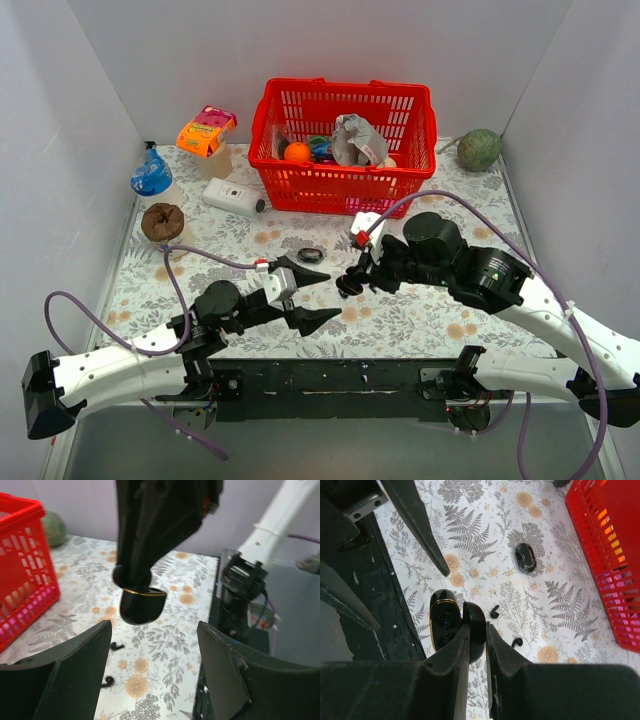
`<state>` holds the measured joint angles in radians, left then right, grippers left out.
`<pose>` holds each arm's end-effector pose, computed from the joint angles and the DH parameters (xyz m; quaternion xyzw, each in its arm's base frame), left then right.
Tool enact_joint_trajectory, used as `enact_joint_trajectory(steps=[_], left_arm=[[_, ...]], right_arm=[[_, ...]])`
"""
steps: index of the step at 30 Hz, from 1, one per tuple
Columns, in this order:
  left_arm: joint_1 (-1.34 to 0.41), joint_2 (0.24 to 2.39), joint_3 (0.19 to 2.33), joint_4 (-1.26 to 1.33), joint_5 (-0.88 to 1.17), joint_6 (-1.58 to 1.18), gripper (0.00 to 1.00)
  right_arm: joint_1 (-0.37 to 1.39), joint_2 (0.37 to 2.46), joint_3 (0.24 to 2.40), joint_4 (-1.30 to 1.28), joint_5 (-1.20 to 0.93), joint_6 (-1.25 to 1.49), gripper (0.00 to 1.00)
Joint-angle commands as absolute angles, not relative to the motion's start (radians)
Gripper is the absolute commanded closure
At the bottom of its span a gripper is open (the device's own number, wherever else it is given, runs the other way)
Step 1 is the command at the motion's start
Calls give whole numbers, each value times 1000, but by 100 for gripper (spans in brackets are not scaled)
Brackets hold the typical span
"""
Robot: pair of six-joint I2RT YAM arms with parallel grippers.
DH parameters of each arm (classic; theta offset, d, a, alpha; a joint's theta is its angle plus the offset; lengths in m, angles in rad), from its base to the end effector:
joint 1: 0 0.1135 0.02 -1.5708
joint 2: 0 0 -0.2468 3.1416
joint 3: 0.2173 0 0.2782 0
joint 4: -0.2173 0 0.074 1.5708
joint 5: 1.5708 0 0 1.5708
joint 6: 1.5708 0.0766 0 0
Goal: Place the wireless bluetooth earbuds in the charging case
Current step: Open the charging case.
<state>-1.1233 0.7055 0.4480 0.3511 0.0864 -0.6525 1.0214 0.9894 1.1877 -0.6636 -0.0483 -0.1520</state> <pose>0.1064 -0.2370 0.2764 0.1879 0.6466 -0.5914 0.4436 0.1397 0.2352 0.3645 -0.4816 0.7015 0.2397 0.4674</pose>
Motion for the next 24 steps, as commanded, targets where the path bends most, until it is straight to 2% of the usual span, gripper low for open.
enact_joint_trajectory(steps=[1, 4, 9, 12, 24], left_arm=[[-1065, 758, 544, 187, 438, -681, 33], [-1025, 801, 586, 146, 526, -678, 35], [-988, 816, 581, 196, 534, -676, 35], [-977, 824, 581, 218, 541, -683, 35], [-974, 887, 609, 230, 657, -712, 44]], right_arm=[[1057, 980, 1265, -693, -136, -278, 99], [1068, 1000, 1295, -722, -210, -287, 99], [1083, 1037, 1318, -755, -262, -279, 99], [1086, 1048, 1315, -759, -261, -273, 99], [1088, 1062, 1302, -730, -236, -256, 99]])
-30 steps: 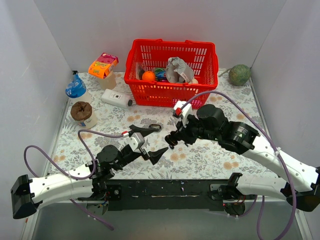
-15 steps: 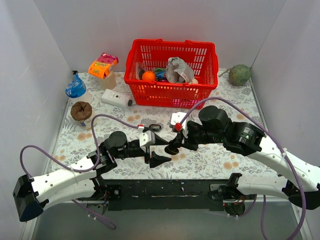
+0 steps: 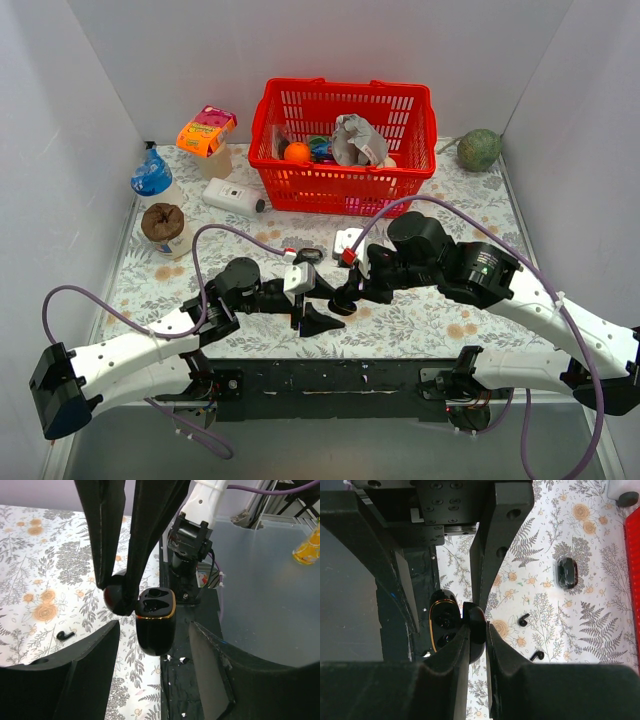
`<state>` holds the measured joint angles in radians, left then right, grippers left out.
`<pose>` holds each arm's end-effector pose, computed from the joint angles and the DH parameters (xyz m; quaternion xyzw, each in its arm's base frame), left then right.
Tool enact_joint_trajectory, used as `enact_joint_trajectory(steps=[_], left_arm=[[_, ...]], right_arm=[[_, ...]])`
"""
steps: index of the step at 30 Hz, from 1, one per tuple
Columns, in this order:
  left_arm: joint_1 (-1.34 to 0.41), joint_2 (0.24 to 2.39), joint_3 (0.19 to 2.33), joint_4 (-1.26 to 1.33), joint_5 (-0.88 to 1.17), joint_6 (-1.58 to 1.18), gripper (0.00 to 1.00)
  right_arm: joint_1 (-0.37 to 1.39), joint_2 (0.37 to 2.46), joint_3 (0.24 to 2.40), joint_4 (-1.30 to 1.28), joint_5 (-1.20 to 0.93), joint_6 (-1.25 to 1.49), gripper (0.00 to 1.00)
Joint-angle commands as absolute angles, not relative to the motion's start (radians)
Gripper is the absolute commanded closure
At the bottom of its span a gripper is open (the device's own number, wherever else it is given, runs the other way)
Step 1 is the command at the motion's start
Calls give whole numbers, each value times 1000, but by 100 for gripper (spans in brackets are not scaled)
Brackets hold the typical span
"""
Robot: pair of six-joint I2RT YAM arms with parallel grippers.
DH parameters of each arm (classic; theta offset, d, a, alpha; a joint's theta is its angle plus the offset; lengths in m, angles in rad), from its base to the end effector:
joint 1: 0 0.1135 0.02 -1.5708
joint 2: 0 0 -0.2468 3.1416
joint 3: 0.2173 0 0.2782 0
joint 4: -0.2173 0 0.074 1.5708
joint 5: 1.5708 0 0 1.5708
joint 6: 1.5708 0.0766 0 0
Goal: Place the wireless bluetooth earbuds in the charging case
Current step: Open the charging case.
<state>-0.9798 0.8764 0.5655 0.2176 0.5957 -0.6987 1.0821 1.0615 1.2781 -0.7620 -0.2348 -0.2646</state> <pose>0.1180 -0.2530 0.2643 0.2947 0.6721 -0.6240 0.2686 0.1153 0.2547 0.3689 -0.5846 0.6407 0.2873 0.4065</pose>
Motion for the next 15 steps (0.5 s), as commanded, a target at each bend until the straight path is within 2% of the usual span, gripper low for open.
enact_joint_trajectory(steps=[1, 7, 15], left_arm=[[-974, 887, 606, 244, 661, -715, 45], [-974, 905, 606, 270, 686, -724, 55], [-974, 920, 603, 302, 684, -733, 55]], right_arm=[[1088, 1062, 1301, -729, -235, -256, 99], [1089, 1066, 1292, -726, -236, -252, 99], [1089, 1065, 1285, -724, -232, -245, 99]])
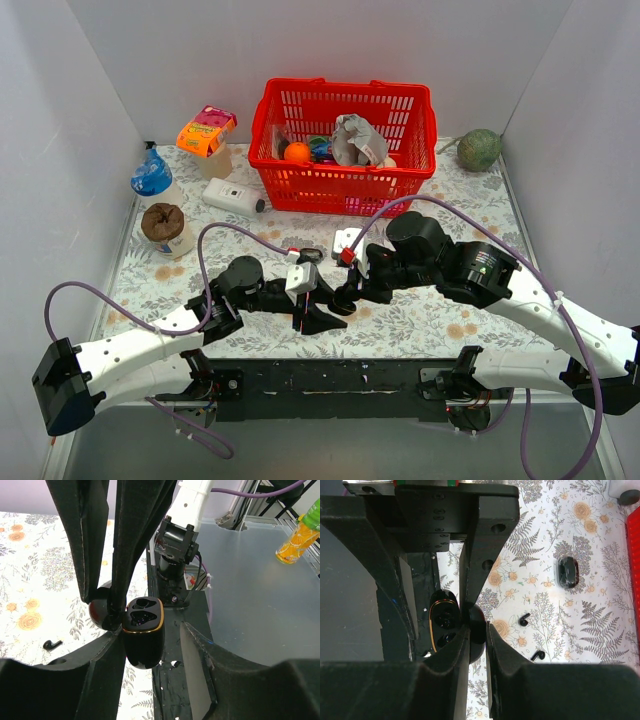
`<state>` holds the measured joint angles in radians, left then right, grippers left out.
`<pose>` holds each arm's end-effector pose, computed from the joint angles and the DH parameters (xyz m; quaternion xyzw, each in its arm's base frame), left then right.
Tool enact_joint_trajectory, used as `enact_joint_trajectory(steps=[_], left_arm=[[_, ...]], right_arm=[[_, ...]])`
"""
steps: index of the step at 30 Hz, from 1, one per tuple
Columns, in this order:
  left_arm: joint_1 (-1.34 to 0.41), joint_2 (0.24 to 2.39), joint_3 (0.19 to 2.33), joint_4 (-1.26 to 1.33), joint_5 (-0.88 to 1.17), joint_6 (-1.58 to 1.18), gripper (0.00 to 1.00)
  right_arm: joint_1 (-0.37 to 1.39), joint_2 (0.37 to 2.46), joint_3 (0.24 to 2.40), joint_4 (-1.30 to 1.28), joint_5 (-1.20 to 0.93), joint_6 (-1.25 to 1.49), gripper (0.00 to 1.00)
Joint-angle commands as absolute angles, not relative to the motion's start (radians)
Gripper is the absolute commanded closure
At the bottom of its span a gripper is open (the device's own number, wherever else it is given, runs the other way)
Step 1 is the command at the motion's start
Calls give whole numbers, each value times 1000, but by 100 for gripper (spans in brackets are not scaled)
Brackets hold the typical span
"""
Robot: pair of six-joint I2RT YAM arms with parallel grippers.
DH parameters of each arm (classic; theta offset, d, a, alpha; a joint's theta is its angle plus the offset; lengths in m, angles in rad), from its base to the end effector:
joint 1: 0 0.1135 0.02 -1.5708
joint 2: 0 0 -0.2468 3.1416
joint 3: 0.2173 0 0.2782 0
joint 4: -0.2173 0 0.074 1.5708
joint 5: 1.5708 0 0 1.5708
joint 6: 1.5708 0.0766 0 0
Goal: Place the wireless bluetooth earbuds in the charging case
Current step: Open the charging case.
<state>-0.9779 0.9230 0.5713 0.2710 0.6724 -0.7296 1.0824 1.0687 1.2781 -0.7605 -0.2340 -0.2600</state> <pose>0.1170 -0.2591 0.2622 0.3079 0.6609 -0.6418 0.2378 0.1162 0.2565 0.3672 -0.5837 0.6434 0.2871 0.4036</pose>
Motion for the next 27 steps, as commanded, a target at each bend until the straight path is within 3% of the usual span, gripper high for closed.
enact_joint_trajectory(steps=[1, 10, 15, 19, 21, 27], left_arm=[[-974, 920, 601, 305, 686, -733, 55], [-974, 911, 591, 327, 672, -738, 64], [-974, 902, 578, 342, 649, -744, 61], [-974, 900, 574, 341, 641, -741, 64], [-974, 899, 574, 344, 643, -738, 68], [-974, 899, 560, 363, 635, -742, 100]], right_arm=[[1089, 1065, 1284, -723, -230, -244, 99], [1089, 1063, 1273, -716, -227, -238, 99], [1089, 1062, 1269, -710, -227, -232, 99], [1089, 1062, 1269, -710, -226, -227, 99], [1089, 1062, 1269, -710, -227, -227, 99], [1089, 1063, 1267, -712, -232, -224, 99]])
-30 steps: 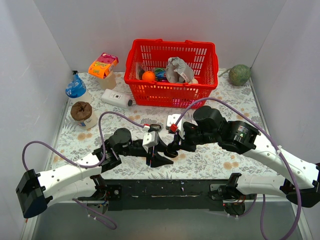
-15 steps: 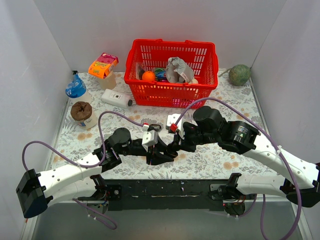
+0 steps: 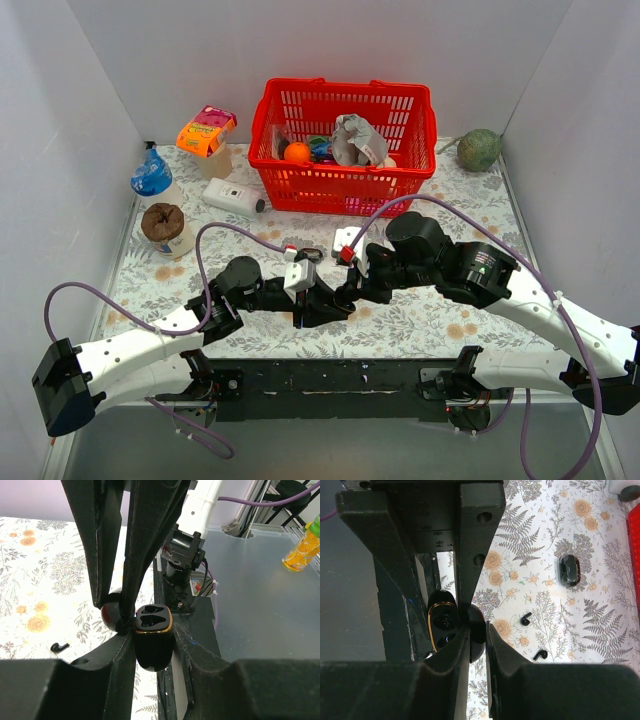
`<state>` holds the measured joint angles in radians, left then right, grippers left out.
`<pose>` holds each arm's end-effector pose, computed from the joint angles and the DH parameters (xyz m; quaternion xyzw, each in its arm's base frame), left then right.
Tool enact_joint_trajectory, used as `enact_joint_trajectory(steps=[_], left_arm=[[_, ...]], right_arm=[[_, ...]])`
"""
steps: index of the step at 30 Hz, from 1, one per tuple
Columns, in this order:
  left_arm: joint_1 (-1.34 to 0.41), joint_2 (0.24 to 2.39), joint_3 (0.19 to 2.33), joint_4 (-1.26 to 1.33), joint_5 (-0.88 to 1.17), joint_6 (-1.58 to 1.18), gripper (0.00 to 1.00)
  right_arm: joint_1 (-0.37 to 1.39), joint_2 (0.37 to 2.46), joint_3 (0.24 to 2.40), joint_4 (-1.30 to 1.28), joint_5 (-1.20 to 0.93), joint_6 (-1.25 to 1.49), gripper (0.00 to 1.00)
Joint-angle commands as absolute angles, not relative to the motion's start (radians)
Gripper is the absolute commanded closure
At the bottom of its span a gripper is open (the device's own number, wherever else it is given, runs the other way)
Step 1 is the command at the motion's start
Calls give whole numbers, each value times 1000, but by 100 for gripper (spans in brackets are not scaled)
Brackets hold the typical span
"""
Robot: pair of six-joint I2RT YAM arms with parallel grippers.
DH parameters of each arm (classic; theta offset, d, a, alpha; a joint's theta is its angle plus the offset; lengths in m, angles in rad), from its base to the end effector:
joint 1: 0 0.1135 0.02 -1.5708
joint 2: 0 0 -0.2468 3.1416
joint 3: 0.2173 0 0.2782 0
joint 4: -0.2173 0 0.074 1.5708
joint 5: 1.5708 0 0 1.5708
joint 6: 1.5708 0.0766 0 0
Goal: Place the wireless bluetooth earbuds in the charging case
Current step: Open the charging case, then pick up the earbud from the center of the board.
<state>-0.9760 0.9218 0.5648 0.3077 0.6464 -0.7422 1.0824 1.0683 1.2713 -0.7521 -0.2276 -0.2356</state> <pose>0.1194 -0.2589 0.2647 0.2976 0.6566 -0.6453 0.2528 0.1170 0.2571 0.3657 -0.5746 0.6512 0.2899 0.4022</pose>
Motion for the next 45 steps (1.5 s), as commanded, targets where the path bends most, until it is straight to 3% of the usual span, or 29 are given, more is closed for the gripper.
enact_joint_trajectory(steps=[1, 5, 6, 7, 8, 10, 13, 22, 30, 32, 36, 39, 45], left_arm=[[-974, 894, 555, 370, 632, -745, 100], [-973, 865, 491, 440, 598, -776, 100], [-974, 856, 473, 478, 563, -784, 100], [-974, 832, 456, 500, 546, -799, 100], [-974, 819, 439, 521, 525, -807, 100], [-974, 776, 391, 578, 460, -821, 100], [-973, 733, 348, 607, 373, -842, 100], [-976, 529, 313, 554, 282, -888, 100], [-976, 423, 279, 499, 298, -907, 100], [-976, 414, 276, 497, 298, -911, 100], [-976, 413, 285, 476, 304, -911, 100], [-976, 405, 288, 468, 302, -911, 100], [-976, 370, 285, 431, 278, -908, 100]], right_arm=[[1091, 1062, 1264, -709, -230, -222, 99], [1091, 1055, 1267, -690, -203, -198, 96], [1091, 1049, 1269, -675, -186, -174, 84], [1089, 1043, 1269, -663, -163, -128, 61], [1089, 1037, 1273, -628, -109, -97, 52], [1082, 1014, 1287, -595, -65, -19, 39], [1039, 979, 1292, -516, -5, 73, 34], [832, 954, 956, -437, 265, 244, 40], [732, 1044, 669, -244, 138, 265, 59], [730, 1086, 672, -216, 117, 249, 58], [730, 1248, 745, -241, 100, 227, 44], [724, 1322, 776, -230, 100, 225, 40], [710, 1430, 845, -250, 113, 256, 39]])
